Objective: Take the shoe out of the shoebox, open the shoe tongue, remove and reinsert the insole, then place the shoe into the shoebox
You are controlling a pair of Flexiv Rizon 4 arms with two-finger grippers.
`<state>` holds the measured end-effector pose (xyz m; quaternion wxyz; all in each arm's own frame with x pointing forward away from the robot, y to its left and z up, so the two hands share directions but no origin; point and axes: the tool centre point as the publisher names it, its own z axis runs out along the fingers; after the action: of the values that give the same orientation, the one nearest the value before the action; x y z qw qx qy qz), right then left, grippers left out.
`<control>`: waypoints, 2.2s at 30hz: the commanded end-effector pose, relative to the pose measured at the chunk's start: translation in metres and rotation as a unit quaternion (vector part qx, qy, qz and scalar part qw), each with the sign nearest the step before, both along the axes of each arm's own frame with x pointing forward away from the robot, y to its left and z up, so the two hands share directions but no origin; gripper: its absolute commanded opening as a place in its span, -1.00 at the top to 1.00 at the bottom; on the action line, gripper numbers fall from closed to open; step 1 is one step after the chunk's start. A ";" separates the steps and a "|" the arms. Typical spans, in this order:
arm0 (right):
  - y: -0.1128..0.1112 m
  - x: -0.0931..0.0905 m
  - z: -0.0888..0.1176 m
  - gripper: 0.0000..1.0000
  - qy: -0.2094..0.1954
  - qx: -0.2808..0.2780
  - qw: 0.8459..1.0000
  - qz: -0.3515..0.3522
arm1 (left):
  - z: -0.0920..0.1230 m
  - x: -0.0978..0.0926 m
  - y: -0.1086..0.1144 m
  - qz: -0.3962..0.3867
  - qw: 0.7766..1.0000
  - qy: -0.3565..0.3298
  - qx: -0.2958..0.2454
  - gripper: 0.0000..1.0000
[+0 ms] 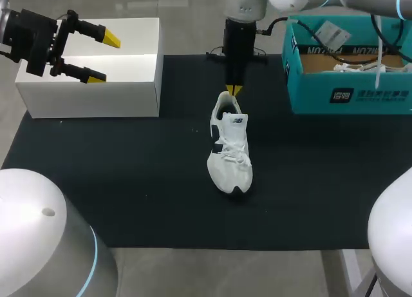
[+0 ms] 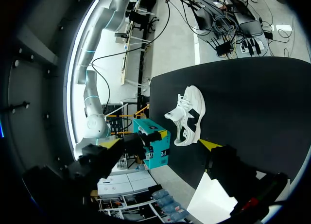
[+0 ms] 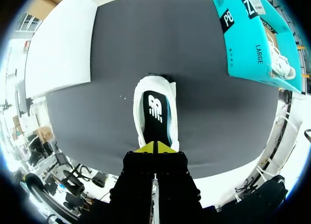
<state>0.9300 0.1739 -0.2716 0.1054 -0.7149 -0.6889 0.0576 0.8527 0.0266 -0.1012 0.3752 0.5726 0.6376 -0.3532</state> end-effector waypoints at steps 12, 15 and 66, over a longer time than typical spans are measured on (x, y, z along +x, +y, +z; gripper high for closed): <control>-0.018 0.011 -0.032 1.00 -0.188 0.061 0.980 0.024 | 0.000 0.001 0.000 -0.001 1.000 0.000 0.002 -1.00; -0.018 0.011 -0.032 1.00 -0.188 0.061 0.980 0.024 | 0.000 0.001 0.000 -0.001 1.000 0.000 0.002 -1.00; 0.004 0.027 -0.147 1.00 -0.105 0.057 0.992 0.041 | 0.000 0.001 0.000 -0.001 1.000 0.000 0.002 -1.00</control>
<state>0.9508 0.1738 -0.4060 0.0642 -0.6816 -0.7267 -0.0570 0.8527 0.0266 -0.1012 0.3752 0.5726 0.6376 -0.3532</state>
